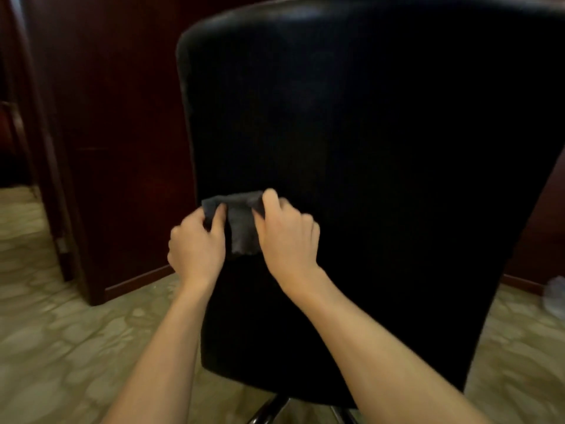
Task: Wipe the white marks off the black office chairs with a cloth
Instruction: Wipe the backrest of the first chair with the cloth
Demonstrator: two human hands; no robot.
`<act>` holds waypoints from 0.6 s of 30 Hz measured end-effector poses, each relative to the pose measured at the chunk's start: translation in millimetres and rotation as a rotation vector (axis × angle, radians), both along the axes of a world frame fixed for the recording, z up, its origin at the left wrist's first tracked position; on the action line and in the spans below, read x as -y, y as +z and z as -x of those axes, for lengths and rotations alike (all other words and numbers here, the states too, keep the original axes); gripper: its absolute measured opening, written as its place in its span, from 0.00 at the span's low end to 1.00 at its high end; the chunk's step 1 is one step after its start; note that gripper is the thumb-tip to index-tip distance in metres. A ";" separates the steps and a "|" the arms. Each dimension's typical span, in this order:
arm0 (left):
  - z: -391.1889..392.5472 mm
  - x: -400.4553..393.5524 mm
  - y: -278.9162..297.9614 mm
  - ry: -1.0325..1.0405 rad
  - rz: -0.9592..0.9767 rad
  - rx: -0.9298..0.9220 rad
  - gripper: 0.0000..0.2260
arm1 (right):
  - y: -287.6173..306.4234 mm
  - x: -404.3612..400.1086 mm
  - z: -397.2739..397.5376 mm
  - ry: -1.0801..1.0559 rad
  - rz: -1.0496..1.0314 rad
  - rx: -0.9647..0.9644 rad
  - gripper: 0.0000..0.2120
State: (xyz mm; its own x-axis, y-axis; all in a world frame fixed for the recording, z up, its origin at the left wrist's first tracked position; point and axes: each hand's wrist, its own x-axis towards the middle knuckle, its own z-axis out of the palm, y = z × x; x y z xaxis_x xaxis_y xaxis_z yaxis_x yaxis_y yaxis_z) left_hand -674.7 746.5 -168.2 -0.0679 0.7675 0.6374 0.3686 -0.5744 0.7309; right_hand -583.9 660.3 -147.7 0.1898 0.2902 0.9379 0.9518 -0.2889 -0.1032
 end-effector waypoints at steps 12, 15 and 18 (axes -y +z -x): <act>1.3 -14.7 -92.2 -0.110 0.152 0.047 0.16 | -88.5 16.3 15.6 0.185 0.271 -0.408 0.11; 2.6 -34.7 -79.1 -0.103 0.180 0.006 0.18 | -77.6 1.8 20.5 0.174 0.342 -0.467 0.10; -3.4 -31.7 -117.1 -0.108 0.295 -0.036 0.20 | -103.3 -0.5 17.4 0.121 0.451 -0.534 0.11</act>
State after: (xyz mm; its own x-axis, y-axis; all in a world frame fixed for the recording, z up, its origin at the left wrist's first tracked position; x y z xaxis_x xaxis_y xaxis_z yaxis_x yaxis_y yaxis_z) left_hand -671.3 778.2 -285.3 0.0425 0.9213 0.3865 0.3458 -0.3765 0.8595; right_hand -601.3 660.7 -251.0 0.5322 0.6765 0.5091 0.8324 -0.3085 -0.4603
